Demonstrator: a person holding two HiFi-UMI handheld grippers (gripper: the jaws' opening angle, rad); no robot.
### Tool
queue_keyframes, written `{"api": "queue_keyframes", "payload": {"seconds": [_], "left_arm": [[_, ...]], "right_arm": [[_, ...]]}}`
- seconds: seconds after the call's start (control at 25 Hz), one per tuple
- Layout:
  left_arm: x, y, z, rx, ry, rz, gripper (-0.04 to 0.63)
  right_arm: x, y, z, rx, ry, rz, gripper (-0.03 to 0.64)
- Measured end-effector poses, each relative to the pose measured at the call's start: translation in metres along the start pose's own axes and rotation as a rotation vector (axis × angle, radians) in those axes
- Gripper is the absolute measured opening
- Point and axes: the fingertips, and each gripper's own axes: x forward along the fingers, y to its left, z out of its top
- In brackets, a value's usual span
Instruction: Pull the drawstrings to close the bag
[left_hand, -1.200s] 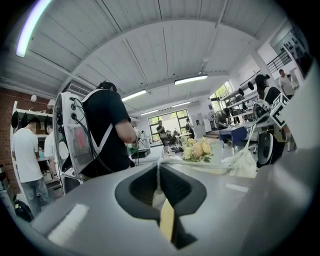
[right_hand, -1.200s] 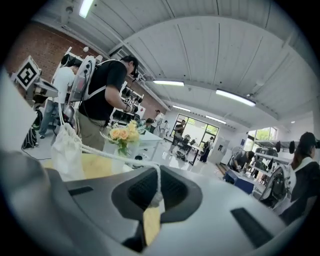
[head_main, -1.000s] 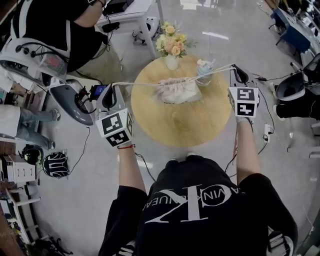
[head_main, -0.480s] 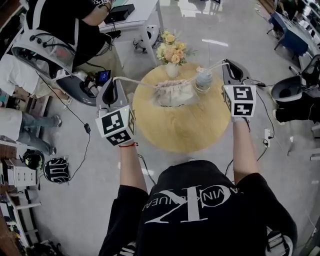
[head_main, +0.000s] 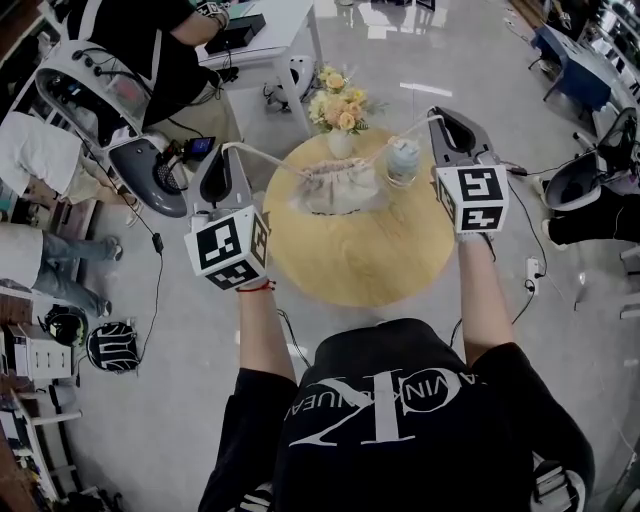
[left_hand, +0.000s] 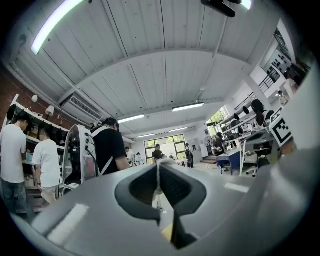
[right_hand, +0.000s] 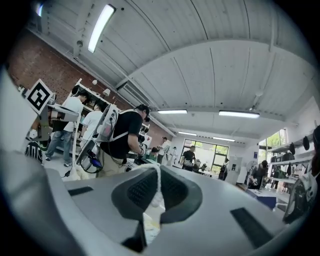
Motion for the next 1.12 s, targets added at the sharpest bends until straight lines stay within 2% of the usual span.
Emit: {"api": "queue_keyframes", "payload": {"seconds": [0.76,1.12], "left_arm": [[0.002,-0.014,0.026,-0.029,-0.072,-0.017,0.014],[0.006,-0.023,0.033,-0.019,-0.106,-0.020,0.015]], "right_arm": [[-0.007,0.000,0.031,-0.001,-0.084,0.018,0.015],[-0.007,-0.003,0.040,0.011,-0.140,0.027,0.015]]}}
